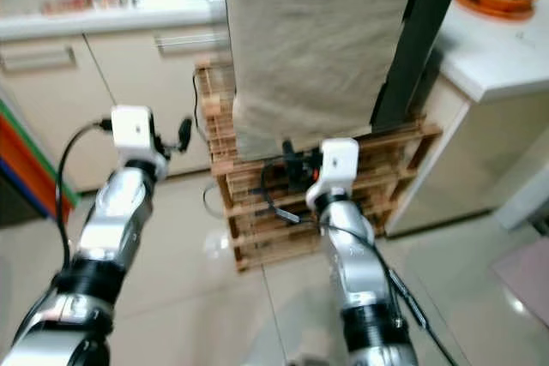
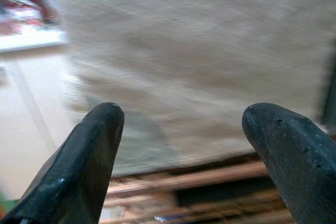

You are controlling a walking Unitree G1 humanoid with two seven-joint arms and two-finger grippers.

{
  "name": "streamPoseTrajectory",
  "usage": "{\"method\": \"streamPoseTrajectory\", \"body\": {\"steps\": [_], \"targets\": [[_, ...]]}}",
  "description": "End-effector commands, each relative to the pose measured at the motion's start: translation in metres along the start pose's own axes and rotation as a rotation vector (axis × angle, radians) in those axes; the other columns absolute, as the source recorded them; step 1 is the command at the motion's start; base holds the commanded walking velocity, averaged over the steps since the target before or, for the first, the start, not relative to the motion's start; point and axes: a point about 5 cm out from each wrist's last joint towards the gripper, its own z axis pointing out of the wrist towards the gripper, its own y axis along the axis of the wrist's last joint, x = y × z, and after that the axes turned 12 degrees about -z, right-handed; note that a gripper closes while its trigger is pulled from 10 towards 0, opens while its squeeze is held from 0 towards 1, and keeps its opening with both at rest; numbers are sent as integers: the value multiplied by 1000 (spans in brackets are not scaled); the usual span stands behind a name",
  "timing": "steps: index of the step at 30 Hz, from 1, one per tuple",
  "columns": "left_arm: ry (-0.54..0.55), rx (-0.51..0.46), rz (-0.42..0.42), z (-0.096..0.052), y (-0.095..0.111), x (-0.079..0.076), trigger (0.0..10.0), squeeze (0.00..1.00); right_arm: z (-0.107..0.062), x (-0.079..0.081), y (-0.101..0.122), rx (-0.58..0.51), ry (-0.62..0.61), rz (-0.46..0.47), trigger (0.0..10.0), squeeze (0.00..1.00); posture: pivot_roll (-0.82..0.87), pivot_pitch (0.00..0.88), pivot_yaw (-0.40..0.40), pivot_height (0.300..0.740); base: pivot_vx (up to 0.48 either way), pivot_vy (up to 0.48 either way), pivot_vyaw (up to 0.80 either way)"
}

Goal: Restocking fridge

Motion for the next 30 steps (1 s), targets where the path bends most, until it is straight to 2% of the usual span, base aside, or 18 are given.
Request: {"method": "streamPoseTrajectory", "body": {"steps": [1,5,6,10,17,19,21,22,24,26,27,30], "targets": [[9,-3,22,-2,4,11,10000,0,0,1,3,-17,-9,17,10000,0,-108,0,28,740,0,480,-619],[1,12,50,-4,4,16,10000,0,-4,-10,6,-48,-73,19,10000,0,-106,0,30,740,0,480,-634],[-13,18,60,-6,7,19,10000,0,-7,-24,10,-74,-164,6,10000,0,-103,0,30,740,0,480,-638],[-29,29,81,-7,10,24,10000,0,-12,-38,12,-79,-260,-18,10000,0,-101,0,29,740,0,480,-639],[-17,68,110,-4,9,31,10000,0,-17,-29,4,-49,-247,-20,10000,0,-109,0,30,740,0,480,-641],[-11,92,154,-3,6,30,10000,0,-19,-27,2,-45,-249,-16,10000,0,-111,0,32,740,0,0,-641],[-27,106,141,-4,5,29,10000,0,-21,-26,2,-46,-251,-16,10000,0,-111,0,32,740,0,0,-634],[-99,104,118,-8,3,24,10000,0,-24,-27,2,-49,-269,-14,10000,0,-112,0,30,740,0,0,-638],[-132,100,125,-15,2,23,10000,0,-29,-29,1,-41,-288,-6,10000,0,-112,0,30,740,0,0,-634],[-137,102,134,-19,1,23,10000,0,-32,-30,0,-34,-296,0,10000,0,-112,0,30,740,0,0,-638],[-135,99,128,-30,-2,24,10000,0,-40,-30,-1,-25,-292,-31,10000,0,-113,0,31,740,0,0,-638],[-123,102,72,-39,-5,22,10000,0,-48,-27,-6,26,-248,-92,10000,0,-112,0,27,740,0,0,-635]]}}
